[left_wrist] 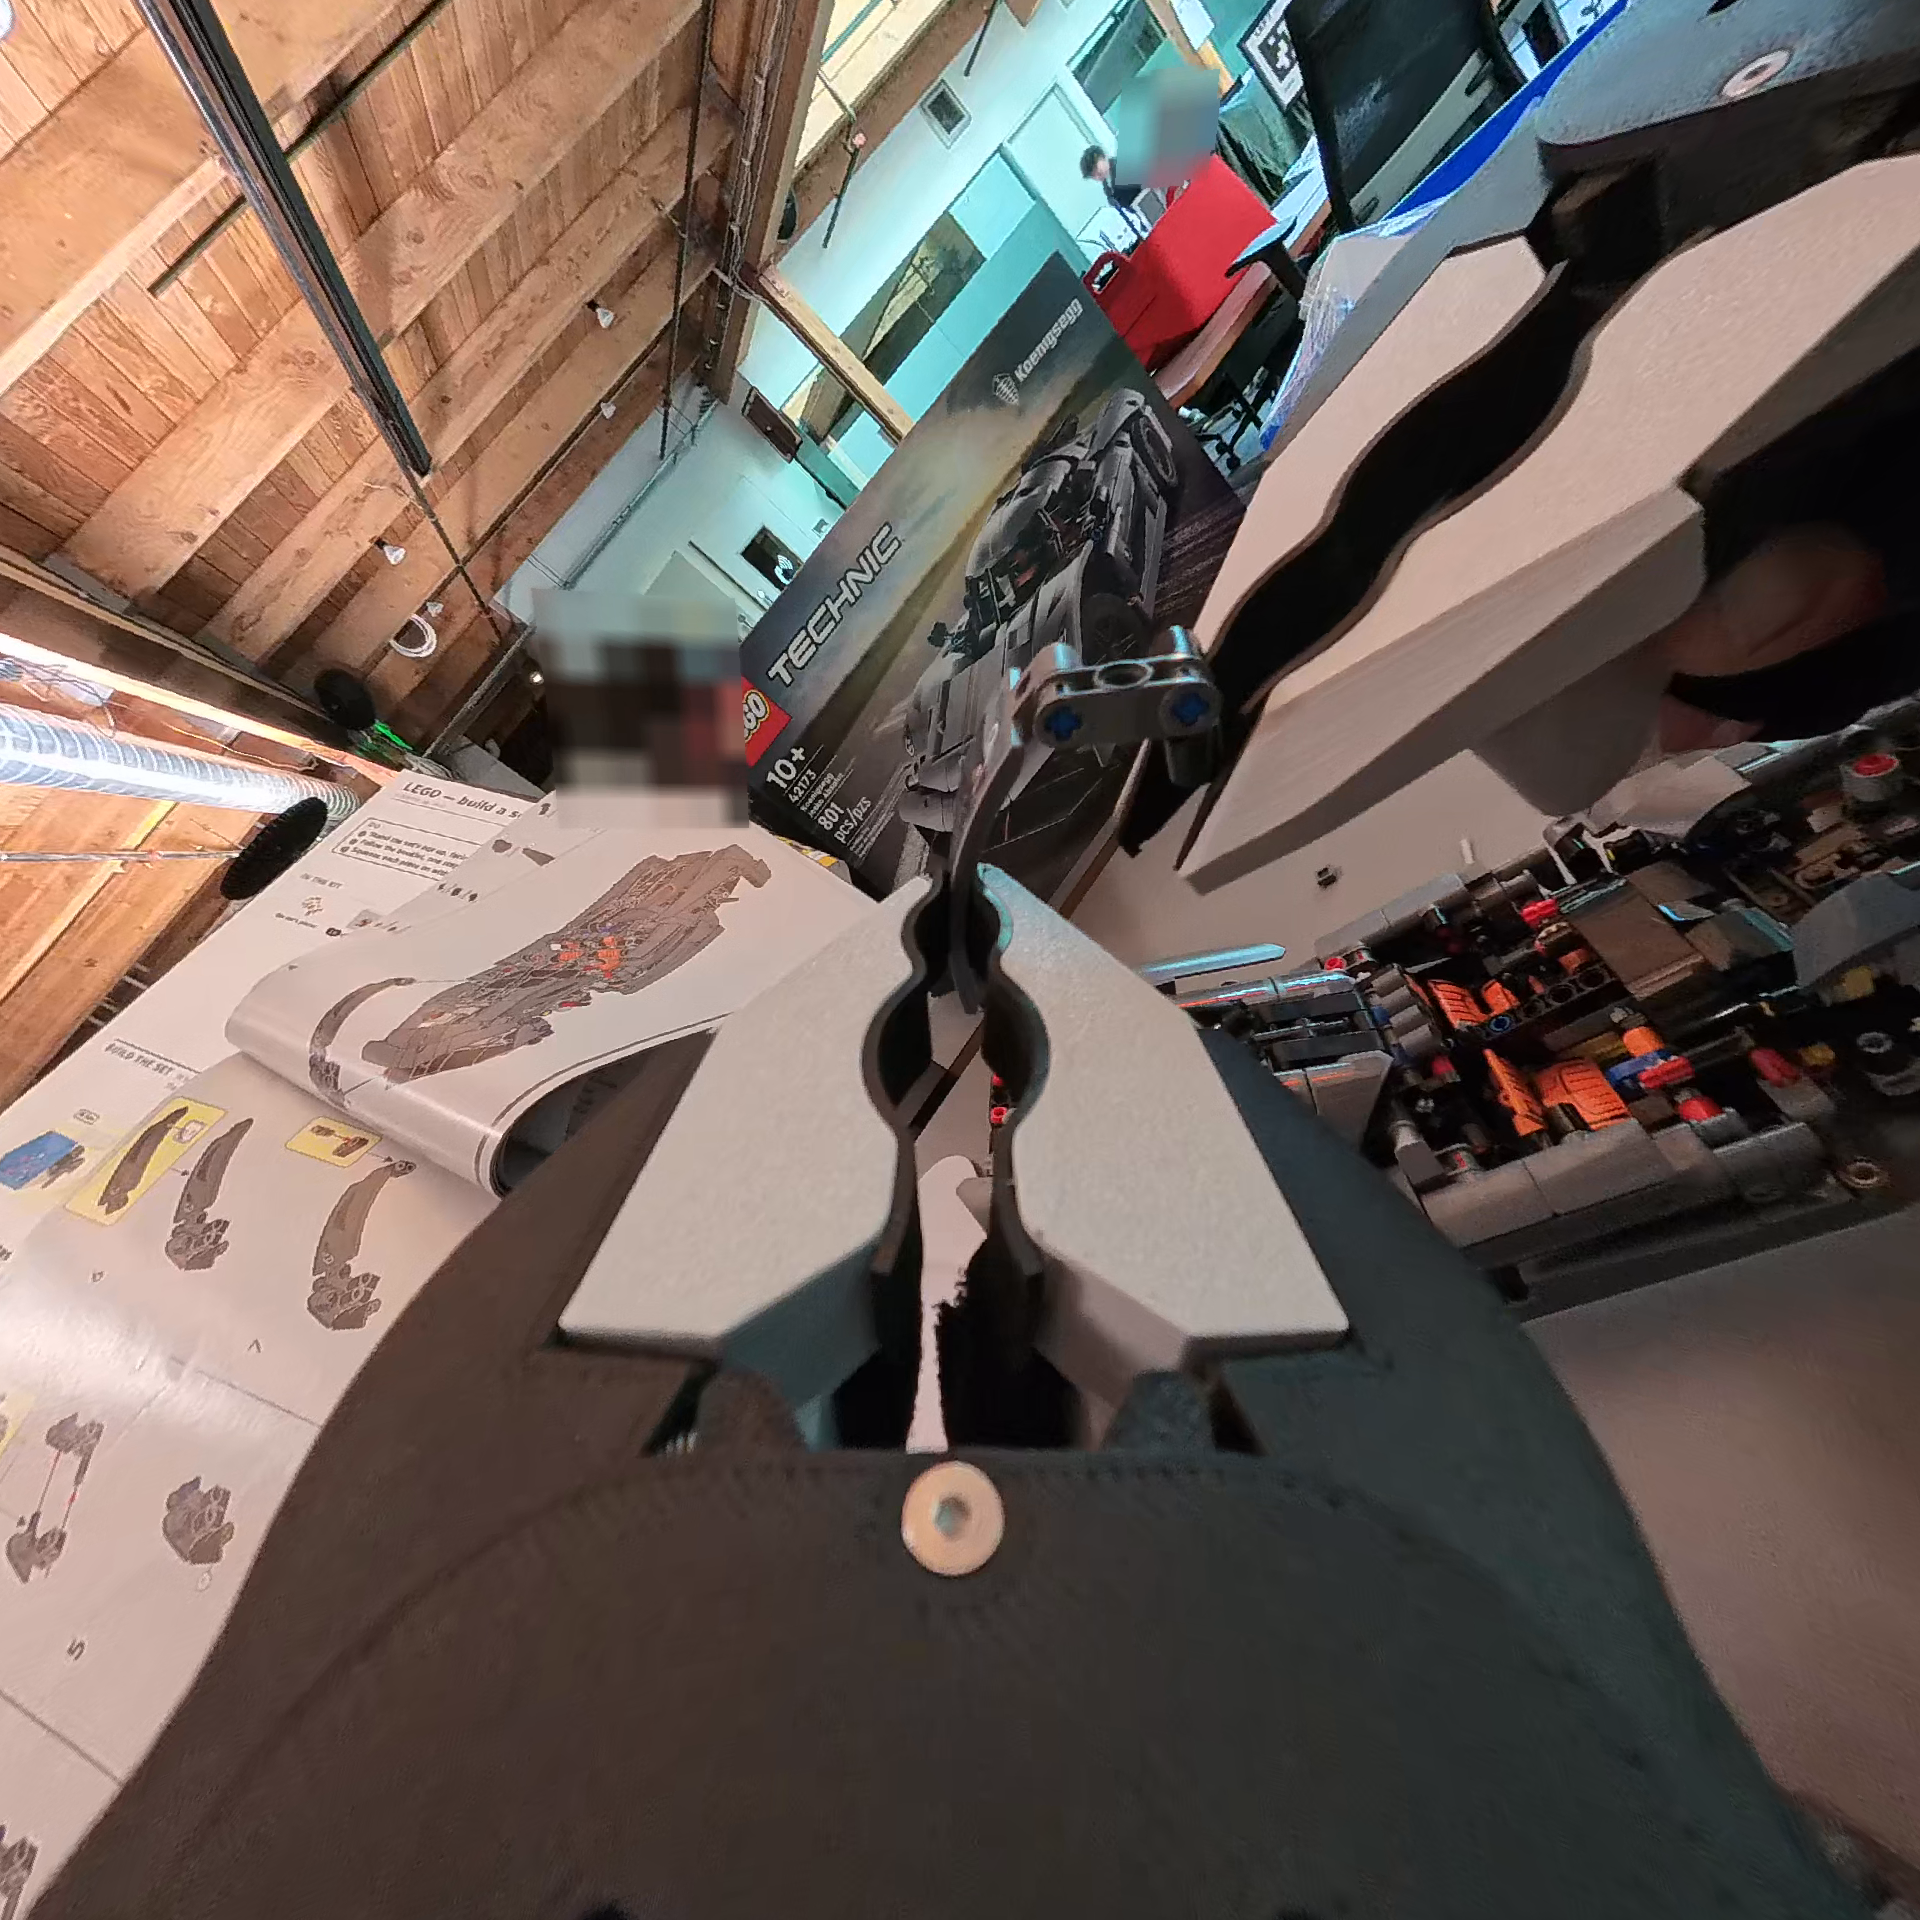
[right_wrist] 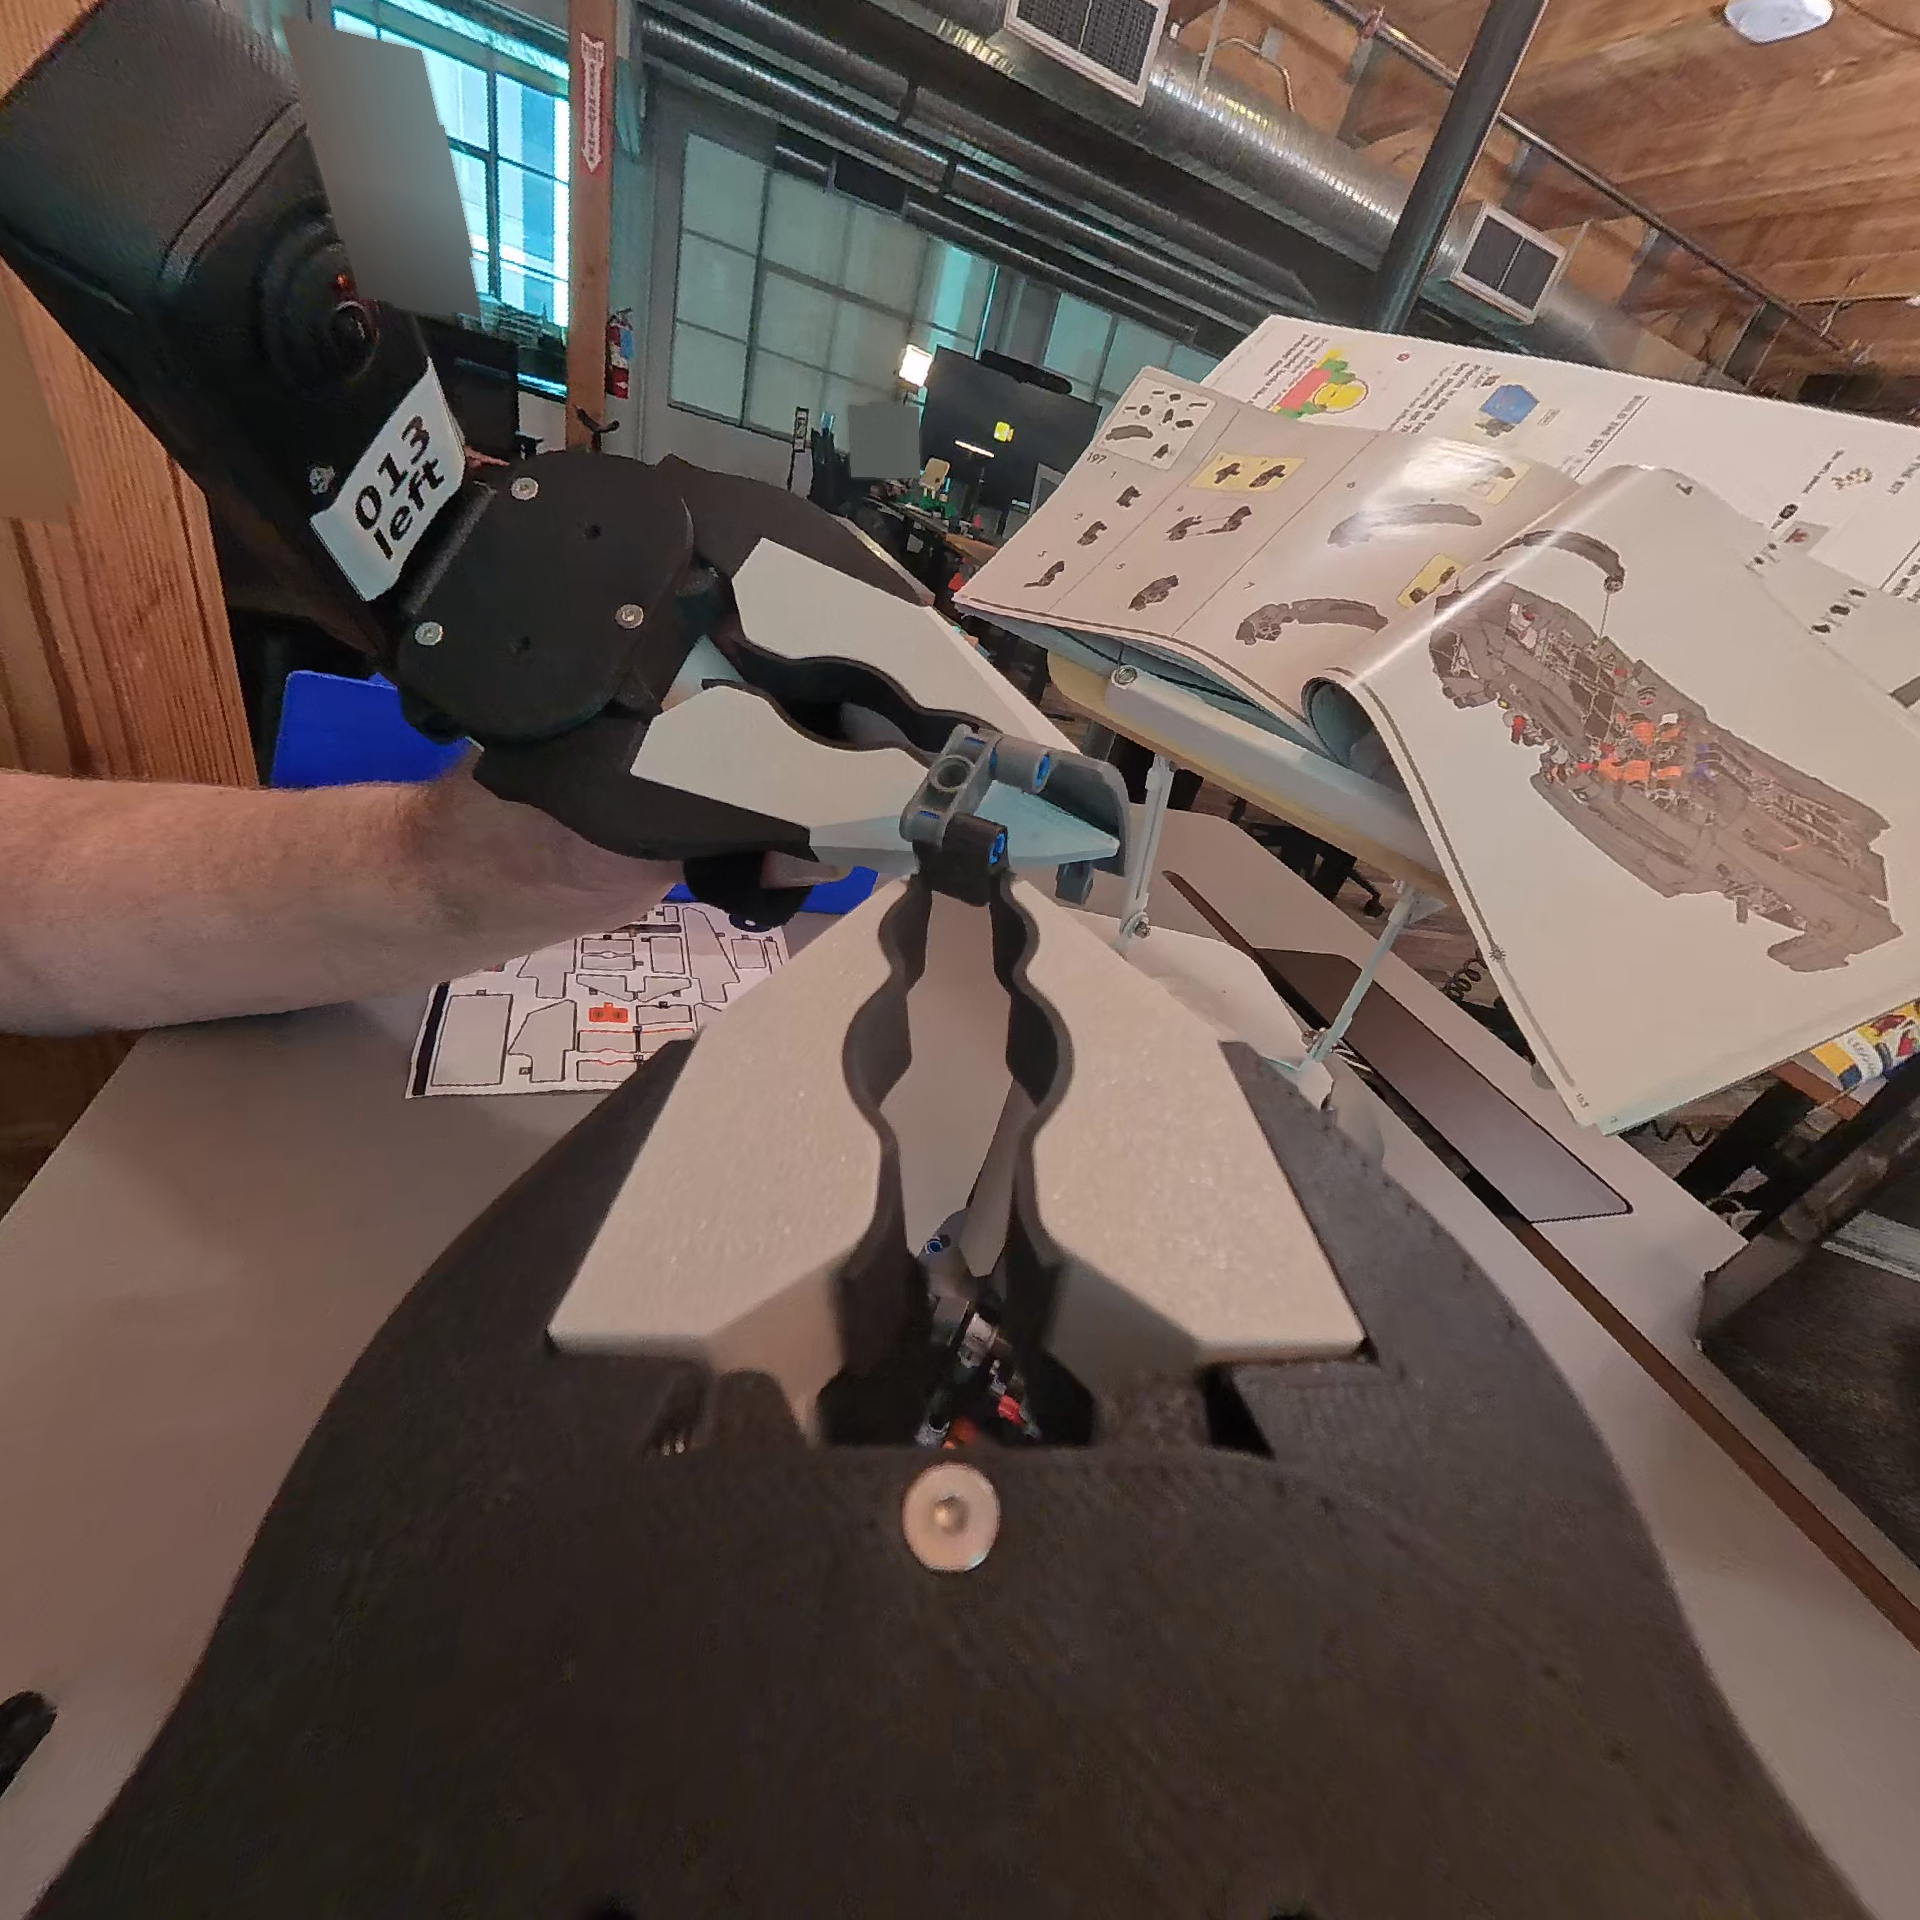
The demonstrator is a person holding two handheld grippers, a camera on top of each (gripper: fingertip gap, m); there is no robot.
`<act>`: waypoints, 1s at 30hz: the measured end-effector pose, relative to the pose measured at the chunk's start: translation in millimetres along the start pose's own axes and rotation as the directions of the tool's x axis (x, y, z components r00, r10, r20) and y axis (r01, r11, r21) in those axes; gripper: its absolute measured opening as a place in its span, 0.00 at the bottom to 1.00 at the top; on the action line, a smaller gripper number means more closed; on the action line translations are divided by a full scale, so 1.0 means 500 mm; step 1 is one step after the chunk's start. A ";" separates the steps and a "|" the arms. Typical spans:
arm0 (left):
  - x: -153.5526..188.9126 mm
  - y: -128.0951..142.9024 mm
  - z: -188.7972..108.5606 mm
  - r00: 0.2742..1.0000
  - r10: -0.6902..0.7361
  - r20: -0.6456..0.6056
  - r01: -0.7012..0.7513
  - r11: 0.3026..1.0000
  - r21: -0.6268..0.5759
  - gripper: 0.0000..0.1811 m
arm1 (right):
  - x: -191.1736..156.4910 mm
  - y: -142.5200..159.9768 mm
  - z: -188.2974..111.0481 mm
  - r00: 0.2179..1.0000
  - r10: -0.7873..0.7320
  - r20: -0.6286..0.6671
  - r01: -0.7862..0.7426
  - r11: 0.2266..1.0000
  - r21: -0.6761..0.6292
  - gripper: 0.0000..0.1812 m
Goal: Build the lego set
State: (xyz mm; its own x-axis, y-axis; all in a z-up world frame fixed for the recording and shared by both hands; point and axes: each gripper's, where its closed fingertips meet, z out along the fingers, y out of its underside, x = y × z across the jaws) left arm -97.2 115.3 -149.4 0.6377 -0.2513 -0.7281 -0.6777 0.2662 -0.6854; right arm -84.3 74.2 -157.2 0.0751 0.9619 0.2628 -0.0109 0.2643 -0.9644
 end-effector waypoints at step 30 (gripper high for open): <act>0.004 0.013 0.008 0.994 0.100 0.052 -0.097 0.993 -0.071 0.00 | 0.004 -0.002 0.004 0.999 0.013 -0.029 -0.013 1.000 0.013 0.17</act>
State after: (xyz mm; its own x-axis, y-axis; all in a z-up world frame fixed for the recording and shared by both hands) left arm -98.6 120.2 -155.3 0.5846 -0.1747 -0.7923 -0.7604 0.2225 -0.6102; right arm -86.0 75.9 -155.5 0.1043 0.9628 0.2492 -0.0244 0.2530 -0.9672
